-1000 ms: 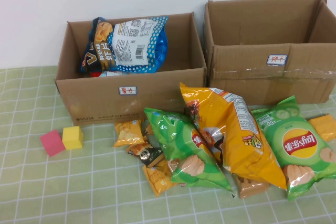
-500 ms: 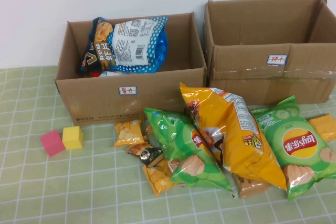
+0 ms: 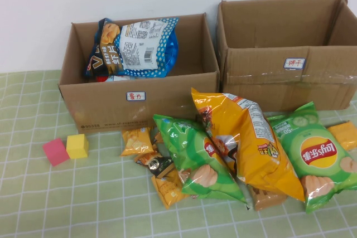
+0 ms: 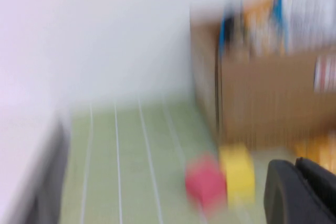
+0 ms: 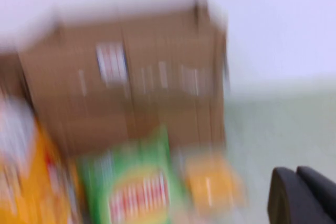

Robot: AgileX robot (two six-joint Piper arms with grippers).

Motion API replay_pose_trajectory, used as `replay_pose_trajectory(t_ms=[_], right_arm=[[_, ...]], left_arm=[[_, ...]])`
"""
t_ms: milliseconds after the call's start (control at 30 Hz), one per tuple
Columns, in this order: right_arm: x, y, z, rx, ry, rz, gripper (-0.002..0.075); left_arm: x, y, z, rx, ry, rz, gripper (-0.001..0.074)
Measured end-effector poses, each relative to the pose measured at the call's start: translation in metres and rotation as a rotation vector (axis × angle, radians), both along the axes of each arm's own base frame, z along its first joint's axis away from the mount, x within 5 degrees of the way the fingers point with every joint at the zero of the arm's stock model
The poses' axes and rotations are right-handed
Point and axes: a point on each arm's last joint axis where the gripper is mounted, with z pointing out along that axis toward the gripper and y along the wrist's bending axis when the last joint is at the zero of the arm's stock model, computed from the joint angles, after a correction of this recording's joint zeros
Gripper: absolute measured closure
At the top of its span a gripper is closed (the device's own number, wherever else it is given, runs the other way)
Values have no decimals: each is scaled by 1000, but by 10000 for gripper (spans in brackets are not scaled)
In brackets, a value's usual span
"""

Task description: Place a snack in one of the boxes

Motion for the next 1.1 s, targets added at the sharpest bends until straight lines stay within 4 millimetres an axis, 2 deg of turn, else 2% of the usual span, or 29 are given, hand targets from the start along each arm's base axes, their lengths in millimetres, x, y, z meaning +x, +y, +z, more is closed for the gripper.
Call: replay_pose_trajectory(t_ms=[233,400,567,633,700,900,1000,1100], right_arm=[[-8,0,42,8,-476,4,728],[-20,0,62,18,-730,8,728],[-28,0,71,28,-859,9,728],[-29,0,72,32,-872,8,728],[-29,0,76,34,-852,8,728],[-30,-1,107,31,-674,4,728],[-31,-1,114,30,-581,4,728],[-30,-1,111,58,-505,6,728]], left_arm=[[-5,-1,31,-6,-350,-14,737],[-12,-2,47,-8,-541,-23,737],[-13,1,49,-86,-568,-15,737],[-12,2,50,-123,-534,-9,737],[-13,2,60,-133,-489,-8,737],[-30,1,121,-23,-410,-6,737],[-25,0,141,29,-262,-1,737],[-8,0,147,61,-43,0,737]])
